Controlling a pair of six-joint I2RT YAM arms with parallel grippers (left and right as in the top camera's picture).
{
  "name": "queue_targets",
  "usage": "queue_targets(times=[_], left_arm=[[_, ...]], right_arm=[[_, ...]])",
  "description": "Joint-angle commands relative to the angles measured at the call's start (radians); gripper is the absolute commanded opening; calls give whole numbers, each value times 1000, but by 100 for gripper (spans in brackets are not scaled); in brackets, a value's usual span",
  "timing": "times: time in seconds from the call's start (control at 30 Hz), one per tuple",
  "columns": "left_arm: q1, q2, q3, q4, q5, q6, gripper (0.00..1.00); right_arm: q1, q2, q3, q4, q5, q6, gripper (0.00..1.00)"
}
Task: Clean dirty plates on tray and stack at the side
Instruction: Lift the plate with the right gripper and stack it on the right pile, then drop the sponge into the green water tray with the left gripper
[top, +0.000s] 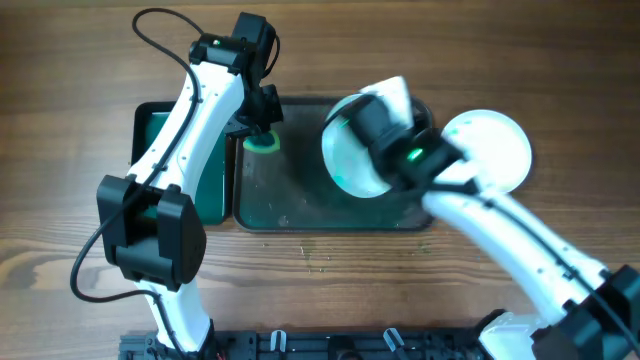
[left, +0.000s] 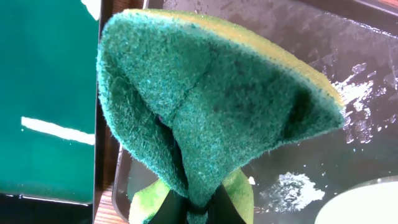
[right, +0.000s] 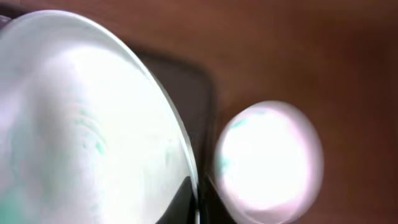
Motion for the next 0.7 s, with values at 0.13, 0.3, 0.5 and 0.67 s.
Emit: queue_targets(times=[0.13, 0.3, 0.5, 0.67], left_arm=[[-2, 2, 16, 1, 9, -9, 4], [-2, 2, 16, 4, 9, -9, 4], [-2, 2, 16, 6, 9, -8, 4], [-1, 2, 16, 7, 8, -8, 4]], right_arm=[[-529, -20, -78, 3, -699, 2, 4], [-791, -20, -208, 78, -704, 7, 4], [-997, -18, -348, 250, -666, 63, 4], [-1012, 3, -409, 394, -666, 65, 4]])
